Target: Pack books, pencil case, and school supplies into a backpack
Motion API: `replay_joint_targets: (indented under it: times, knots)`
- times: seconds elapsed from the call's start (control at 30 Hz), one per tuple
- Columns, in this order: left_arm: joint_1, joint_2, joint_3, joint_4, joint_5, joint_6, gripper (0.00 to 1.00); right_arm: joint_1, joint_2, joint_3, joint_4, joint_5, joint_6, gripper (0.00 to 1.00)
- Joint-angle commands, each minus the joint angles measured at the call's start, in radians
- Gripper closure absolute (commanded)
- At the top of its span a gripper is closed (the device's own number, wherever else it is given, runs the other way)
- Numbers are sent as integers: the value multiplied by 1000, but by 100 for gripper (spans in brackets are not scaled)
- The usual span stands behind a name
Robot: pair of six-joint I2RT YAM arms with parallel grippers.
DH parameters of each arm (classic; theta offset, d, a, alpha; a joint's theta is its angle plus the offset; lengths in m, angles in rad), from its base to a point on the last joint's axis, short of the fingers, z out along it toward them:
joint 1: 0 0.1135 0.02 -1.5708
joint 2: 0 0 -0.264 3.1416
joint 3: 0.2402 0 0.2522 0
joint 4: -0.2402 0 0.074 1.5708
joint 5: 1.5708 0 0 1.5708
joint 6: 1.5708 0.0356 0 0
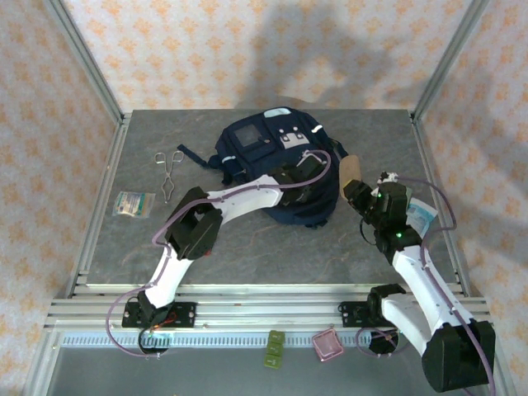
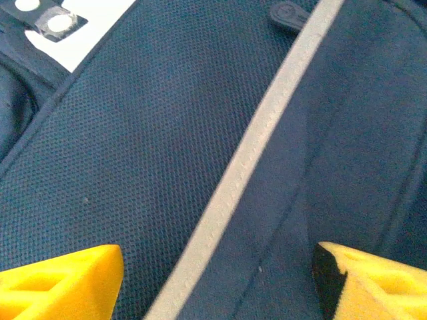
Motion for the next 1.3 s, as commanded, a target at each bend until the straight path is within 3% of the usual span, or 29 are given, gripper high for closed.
replay_joint_targets:
  times: [0.0,0.27,0.43,0.6,0.67,0.77,0.83,1.27]
  knots:
    - [-18,-89,-25,27,89,41,20,-9,-1,-1,64,-5,7,70]
    - [-33,-29,-7,-26,76,72,19,-10,-9,-12,65,-8,11,70]
    - [-38,27,13,-20,-93,96,28,-9,-25,-20,63,-12,16,70]
    - [-36,52,-22,59,-148,153,33,-9,-30,-21,61,-15,15,70]
    - [-36,63,-16,65,-168,162,45,-9,-31,-23,60,-13,14,70]
    - [-32,61,-6,70,-160,175,85,-9,-33,-28,62,-10,14,70]
    - [-26,50,16,57,-147,172,100,-9,-30,-33,63,-11,17,70]
    - [74,-147,178,2,-64,107,100,-18,22,-53,139,-87,60,71]
